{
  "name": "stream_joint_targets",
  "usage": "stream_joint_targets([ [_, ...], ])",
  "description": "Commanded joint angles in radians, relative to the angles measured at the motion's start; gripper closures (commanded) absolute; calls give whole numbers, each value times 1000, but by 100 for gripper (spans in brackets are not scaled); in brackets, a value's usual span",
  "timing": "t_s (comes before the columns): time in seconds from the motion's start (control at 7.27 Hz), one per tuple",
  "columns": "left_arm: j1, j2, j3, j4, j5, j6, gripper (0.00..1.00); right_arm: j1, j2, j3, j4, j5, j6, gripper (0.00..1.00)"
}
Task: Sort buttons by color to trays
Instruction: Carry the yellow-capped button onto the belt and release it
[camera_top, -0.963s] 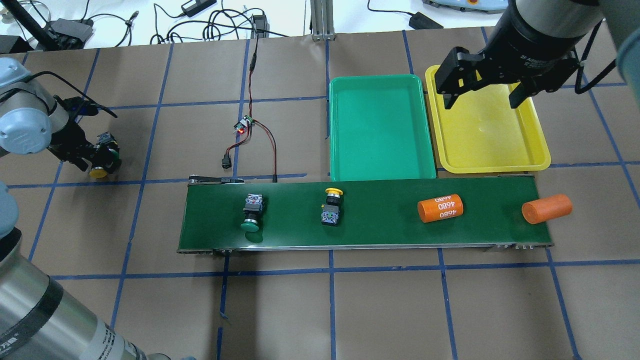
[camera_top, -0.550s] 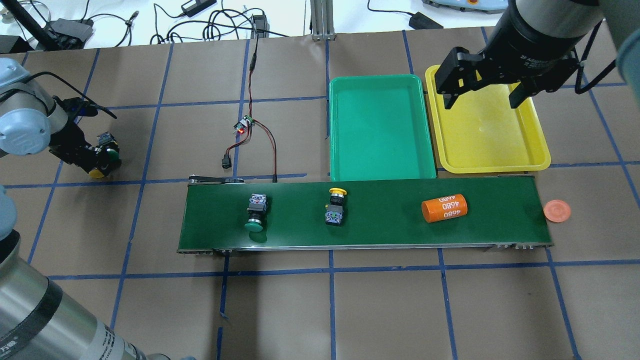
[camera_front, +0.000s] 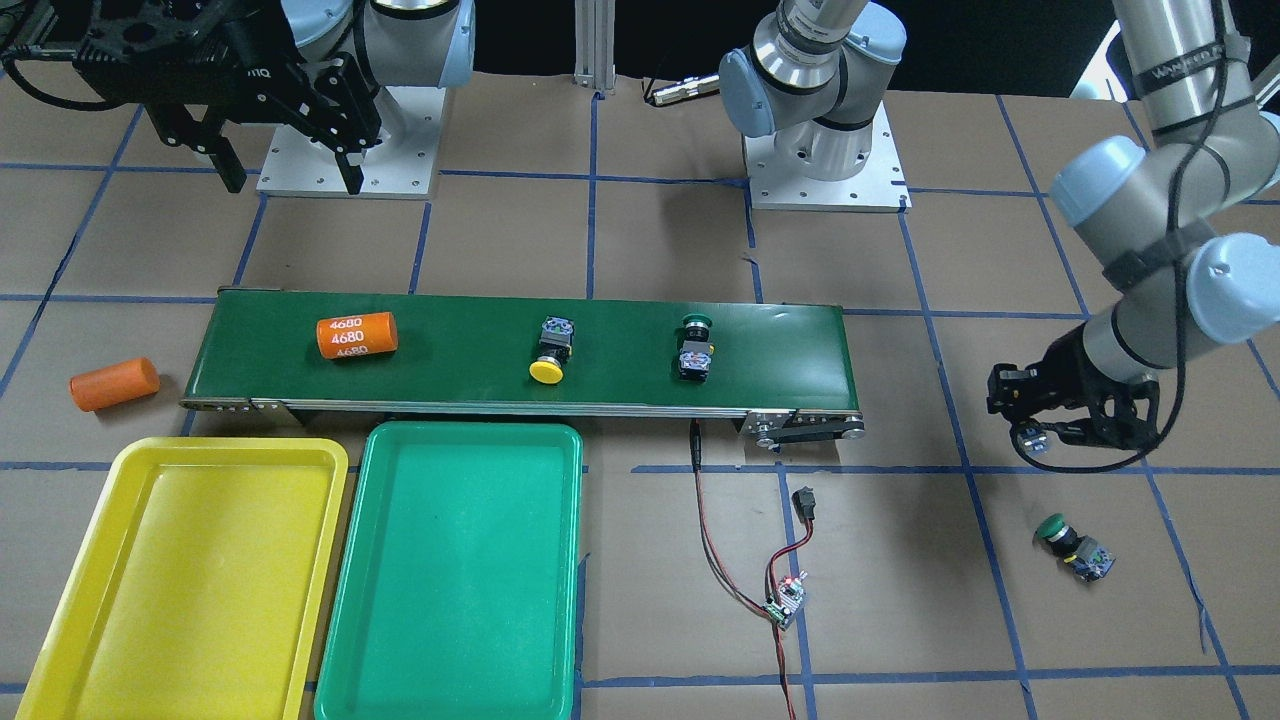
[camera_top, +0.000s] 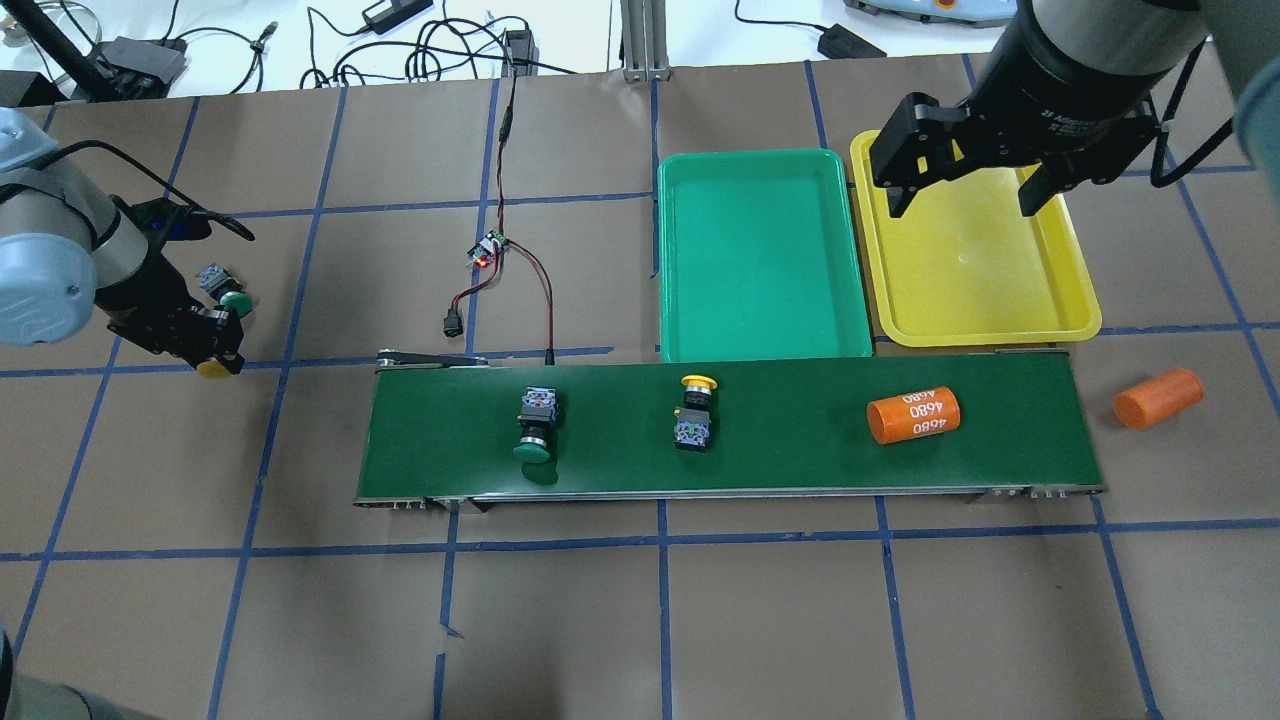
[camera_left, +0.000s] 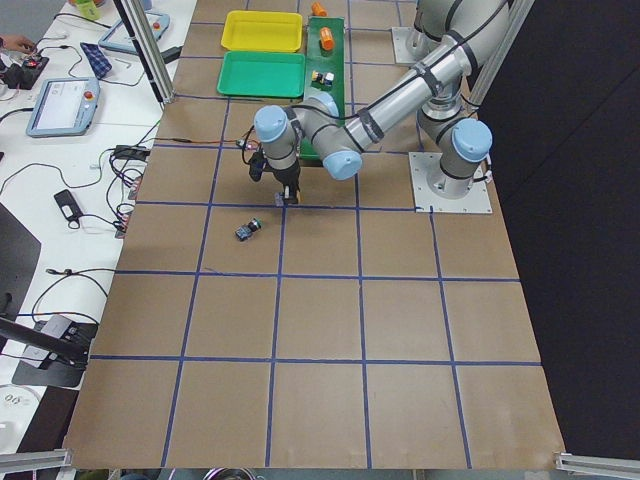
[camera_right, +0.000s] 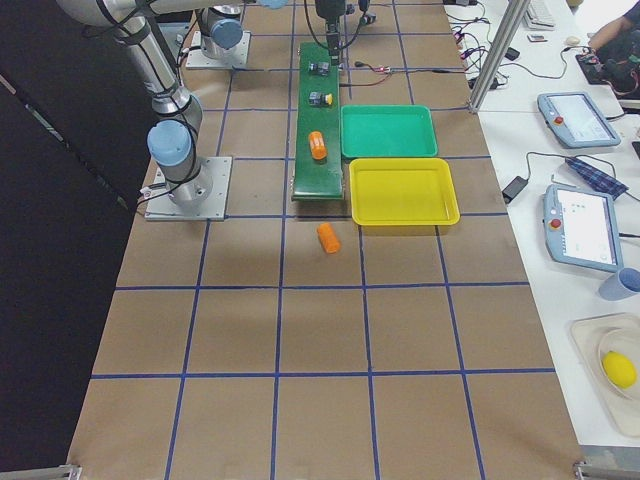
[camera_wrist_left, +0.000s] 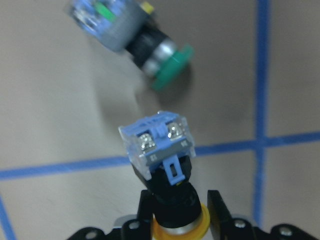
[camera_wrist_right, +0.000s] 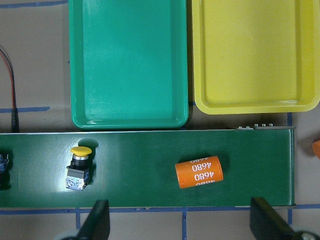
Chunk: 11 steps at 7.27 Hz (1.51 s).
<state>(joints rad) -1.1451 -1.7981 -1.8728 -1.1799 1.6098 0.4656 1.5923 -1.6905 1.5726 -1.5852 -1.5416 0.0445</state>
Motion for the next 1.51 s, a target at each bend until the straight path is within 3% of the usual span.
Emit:
stream_joint_targets([
  [0.0, -202, 147, -51, -99, -21, -307, 100, 0, 0, 1, 1, 0, 0, 0],
  [0.28, -362, 181, -104, -100, -48, -372, 100, 0, 0, 1, 1, 0, 0, 0],
  [0.69, -413, 143, -178, -24, -51, -357, 100, 0, 0, 1, 1, 0, 0, 0],
  [0.83, -416, 140, -187, 0, -53, -355, 93, 0, 0, 1, 1, 0, 0, 0],
  [0.96, -415, 132, -189, 25, -50, -357, 45, 0, 0, 1, 1, 0, 0, 0],
  [1.1, -415, 128, -190, 25, -51, -357, 19, 0, 0, 1, 1, 0, 0, 0],
  [1.24, -410, 125, -171, 31, -51, -352, 5, 0, 0, 1, 1, 0, 0, 0],
  [1.38, -400, 134, -136, 31, -54, -354, 1, 0, 0, 1, 1, 0, 0, 0],
])
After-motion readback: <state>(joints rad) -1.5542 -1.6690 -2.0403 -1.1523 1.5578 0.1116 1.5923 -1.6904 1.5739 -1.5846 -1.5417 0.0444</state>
